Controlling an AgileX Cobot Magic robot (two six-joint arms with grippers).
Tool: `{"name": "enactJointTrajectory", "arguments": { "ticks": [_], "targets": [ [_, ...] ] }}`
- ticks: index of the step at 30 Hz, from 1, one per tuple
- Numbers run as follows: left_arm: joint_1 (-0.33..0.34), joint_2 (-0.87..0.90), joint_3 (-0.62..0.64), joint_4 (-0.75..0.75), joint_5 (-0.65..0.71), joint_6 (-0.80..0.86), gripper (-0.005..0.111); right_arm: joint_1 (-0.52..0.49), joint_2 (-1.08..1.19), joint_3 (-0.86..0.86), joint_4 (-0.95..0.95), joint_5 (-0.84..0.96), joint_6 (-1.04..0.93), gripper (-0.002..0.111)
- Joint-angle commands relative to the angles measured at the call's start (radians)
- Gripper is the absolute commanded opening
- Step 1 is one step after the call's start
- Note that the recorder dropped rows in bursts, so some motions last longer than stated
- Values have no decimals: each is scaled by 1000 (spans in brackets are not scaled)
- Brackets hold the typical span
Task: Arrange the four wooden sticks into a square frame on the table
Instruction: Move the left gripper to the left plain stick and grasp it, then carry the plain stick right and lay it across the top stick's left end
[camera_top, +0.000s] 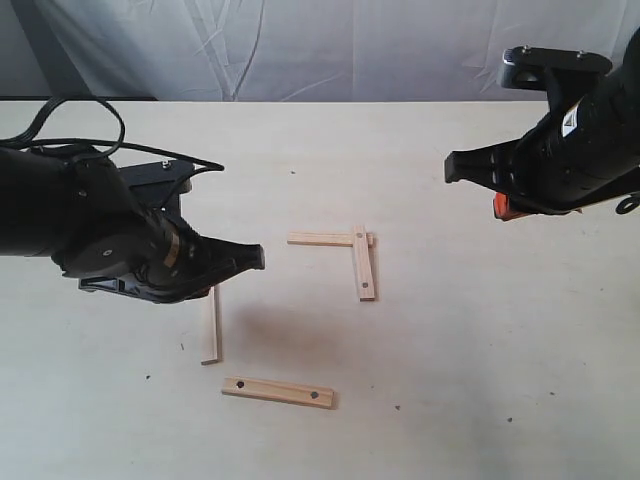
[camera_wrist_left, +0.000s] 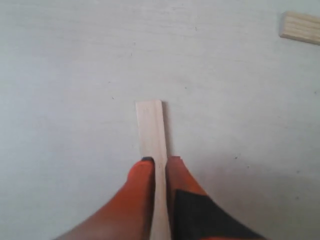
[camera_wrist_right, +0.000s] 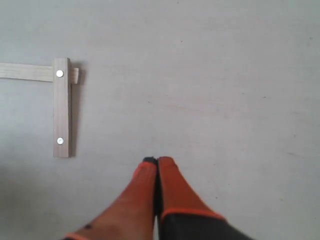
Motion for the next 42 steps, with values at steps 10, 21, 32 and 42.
{"name": "enactJointTrajectory", "arguments": {
  "ticks": [10,21,32,42],
  "targets": [
    [-5,68,-5,-9,20,-17,47,-7,-9,2,3,-9,-7,0],
    [-5,114,-5,-15,-13,-17,47,-7,-9,2,3,-21,-7,0],
    [-7,136,-5,-24,-19,25,20,-7,-9,2,3,-27,-7,0],
    [-7,87,-33,-17,-71,85,0,-7,-9,2,7,-36,-7,0]
  ]
}}
